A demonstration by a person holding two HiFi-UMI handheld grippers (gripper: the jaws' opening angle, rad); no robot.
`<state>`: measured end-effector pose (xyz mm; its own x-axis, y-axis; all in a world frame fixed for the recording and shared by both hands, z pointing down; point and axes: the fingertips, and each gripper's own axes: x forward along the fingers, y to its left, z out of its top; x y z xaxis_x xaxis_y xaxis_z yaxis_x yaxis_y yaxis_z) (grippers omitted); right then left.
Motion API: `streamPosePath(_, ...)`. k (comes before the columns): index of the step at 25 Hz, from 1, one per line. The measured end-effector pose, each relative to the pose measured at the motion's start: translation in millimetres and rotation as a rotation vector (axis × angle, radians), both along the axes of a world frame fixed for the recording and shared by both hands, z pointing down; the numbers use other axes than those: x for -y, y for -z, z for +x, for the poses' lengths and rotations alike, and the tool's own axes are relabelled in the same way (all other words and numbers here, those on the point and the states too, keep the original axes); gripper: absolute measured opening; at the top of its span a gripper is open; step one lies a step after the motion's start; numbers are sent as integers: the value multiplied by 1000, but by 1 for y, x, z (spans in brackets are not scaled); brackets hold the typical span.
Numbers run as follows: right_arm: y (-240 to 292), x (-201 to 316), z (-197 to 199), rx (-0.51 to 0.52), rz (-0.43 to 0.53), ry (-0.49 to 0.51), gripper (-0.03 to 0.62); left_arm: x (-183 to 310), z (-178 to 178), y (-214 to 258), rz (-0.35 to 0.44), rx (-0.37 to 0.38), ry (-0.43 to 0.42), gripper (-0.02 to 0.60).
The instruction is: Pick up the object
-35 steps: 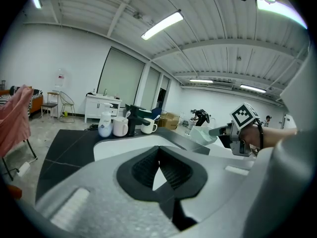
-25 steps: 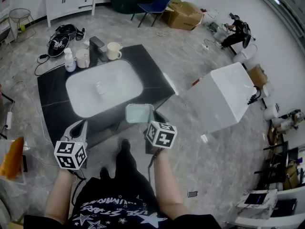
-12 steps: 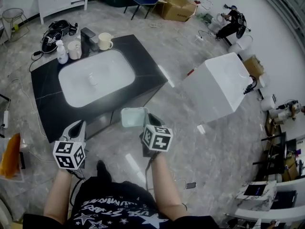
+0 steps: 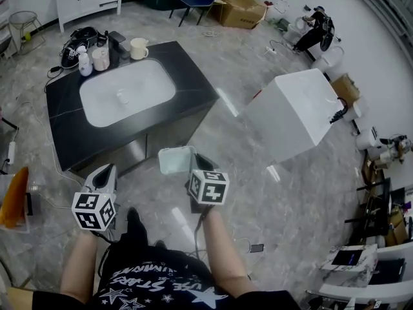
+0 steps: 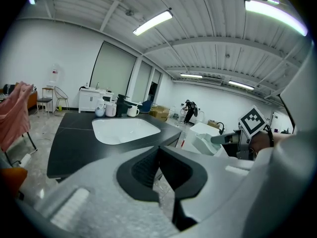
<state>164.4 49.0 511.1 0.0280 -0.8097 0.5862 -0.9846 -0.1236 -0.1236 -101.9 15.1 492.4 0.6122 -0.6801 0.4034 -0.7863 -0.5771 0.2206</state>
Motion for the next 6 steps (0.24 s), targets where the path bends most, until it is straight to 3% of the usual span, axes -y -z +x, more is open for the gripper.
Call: streamPosePath(6,7,-42,1,3,12,16,11,-46,-6,2,-8,2,29,9)
